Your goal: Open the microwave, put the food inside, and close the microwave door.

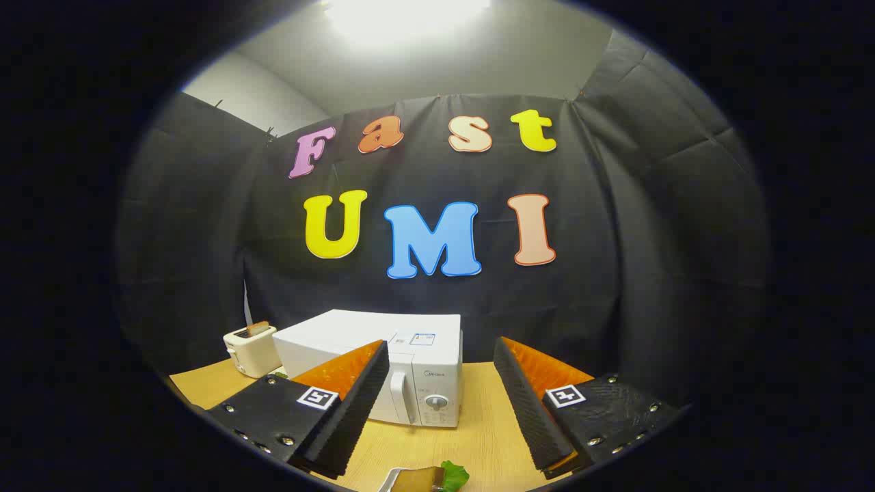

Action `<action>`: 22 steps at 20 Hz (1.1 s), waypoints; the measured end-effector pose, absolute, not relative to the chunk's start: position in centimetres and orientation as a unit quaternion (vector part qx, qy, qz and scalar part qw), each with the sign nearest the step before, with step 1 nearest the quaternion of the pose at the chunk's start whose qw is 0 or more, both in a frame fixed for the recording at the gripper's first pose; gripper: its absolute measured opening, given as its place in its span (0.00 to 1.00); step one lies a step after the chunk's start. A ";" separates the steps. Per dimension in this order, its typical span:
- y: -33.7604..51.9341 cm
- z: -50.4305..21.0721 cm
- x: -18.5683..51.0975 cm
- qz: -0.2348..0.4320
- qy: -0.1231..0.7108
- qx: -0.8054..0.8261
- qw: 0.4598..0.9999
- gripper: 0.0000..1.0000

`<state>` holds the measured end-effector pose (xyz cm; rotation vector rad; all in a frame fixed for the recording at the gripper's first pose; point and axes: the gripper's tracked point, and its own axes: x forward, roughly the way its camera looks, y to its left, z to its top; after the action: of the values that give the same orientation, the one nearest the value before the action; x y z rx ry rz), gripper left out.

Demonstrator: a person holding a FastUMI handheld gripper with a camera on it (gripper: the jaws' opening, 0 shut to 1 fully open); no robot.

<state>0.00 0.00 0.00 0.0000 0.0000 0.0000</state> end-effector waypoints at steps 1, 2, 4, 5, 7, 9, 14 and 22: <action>0.1 -0.2 0.1 0.001 0.003 0.001 1.000 0.95; 0.3 -0.3 0.2 0.003 0.004 0.001 1.000 0.95; 0.4 -0.3 0.5 0.001 0.004 0.000 1.000 0.95; 0.6 -0.2 0.7 0.002 0.003 -0.002 1.000 0.95; 0.7 -0.3 0.9 0.001 0.003 -0.003 1.000 0.95; 1.0 -0.4 1.2 0.002 0.006 -0.004 1.000 0.95; 2.2 -1.2 1.9 0.010 0.014 -0.003 1.000 0.95; 4.9 -4.6 4.9 0.030 0.027 0.007 0.999 0.95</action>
<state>4.85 4.94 -4.60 0.0136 0.0548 0.0607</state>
